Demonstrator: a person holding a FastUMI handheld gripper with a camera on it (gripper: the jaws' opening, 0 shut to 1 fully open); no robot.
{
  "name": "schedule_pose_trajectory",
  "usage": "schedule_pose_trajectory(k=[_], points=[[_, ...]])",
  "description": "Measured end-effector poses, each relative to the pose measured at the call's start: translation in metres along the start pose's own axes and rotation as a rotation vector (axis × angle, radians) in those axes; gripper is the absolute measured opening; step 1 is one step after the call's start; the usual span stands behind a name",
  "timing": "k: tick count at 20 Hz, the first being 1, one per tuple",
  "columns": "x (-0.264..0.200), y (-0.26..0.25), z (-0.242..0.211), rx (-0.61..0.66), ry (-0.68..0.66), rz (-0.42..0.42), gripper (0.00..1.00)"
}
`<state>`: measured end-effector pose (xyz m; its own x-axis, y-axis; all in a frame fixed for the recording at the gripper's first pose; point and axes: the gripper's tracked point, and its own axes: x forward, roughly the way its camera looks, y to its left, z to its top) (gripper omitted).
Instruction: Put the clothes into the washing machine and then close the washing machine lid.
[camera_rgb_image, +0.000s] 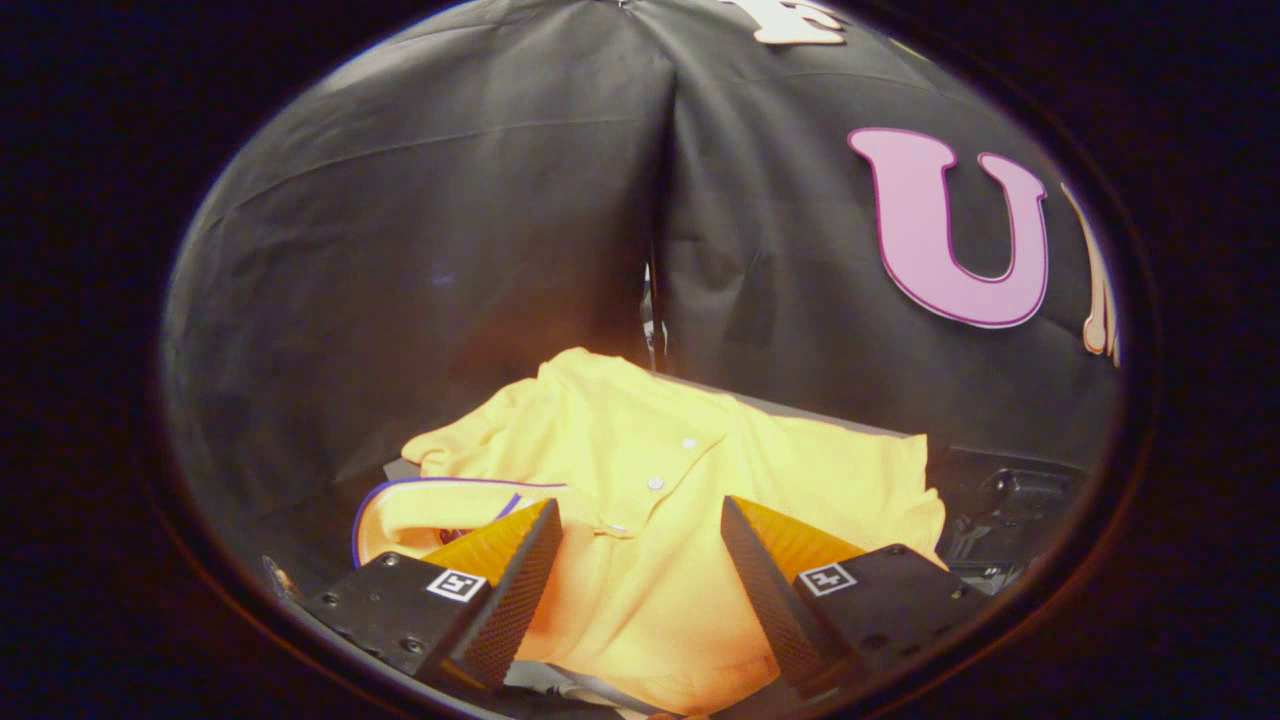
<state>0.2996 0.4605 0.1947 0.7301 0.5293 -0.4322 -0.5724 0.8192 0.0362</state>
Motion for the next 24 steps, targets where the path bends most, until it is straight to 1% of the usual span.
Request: schedule_pose_trajectory(k=[2, 3, 4, 5, 7, 8, 11, 14, 16, 17, 18, 22, 24], points=[[0.008, 0.0, -0.021, -0.013, 0.064, -0.007, 0.97], [0.0, 0.002, -0.023, -0.036, 0.07, -0.002, 0.97], [0.007, 0.002, -0.014, -0.032, 0.031, -0.005, 1.0], [0.005, 0.006, -0.024, -0.027, 0.084, -0.003, 0.98], [0.008, 0.009, -0.019, -0.03, 0.049, -0.003, 0.92], [0.004, 0.011, -0.023, -0.034, 0.059, -0.005, 0.84], [0.006, 0.023, -0.022, -0.056, 0.01, 0.009, 0.62], [0.005, 0.029, -0.019, -0.097, -0.044, -0.001, 0.23], [0.003, 0.03, -0.022, -0.092, -0.028, -0.018, 0.14], [0.002, 0.029, -0.021, -0.083, -0.024, -0.023, 0.12], [0.0, 0.029, -0.021, -0.08, -0.025, -0.023, 0.07], [-0.006, 0.026, -0.021, -0.075, -0.048, -0.019, 0.01], [-0.014, 0.019, -0.023, -0.066, -0.056, -0.024, 0.01]])
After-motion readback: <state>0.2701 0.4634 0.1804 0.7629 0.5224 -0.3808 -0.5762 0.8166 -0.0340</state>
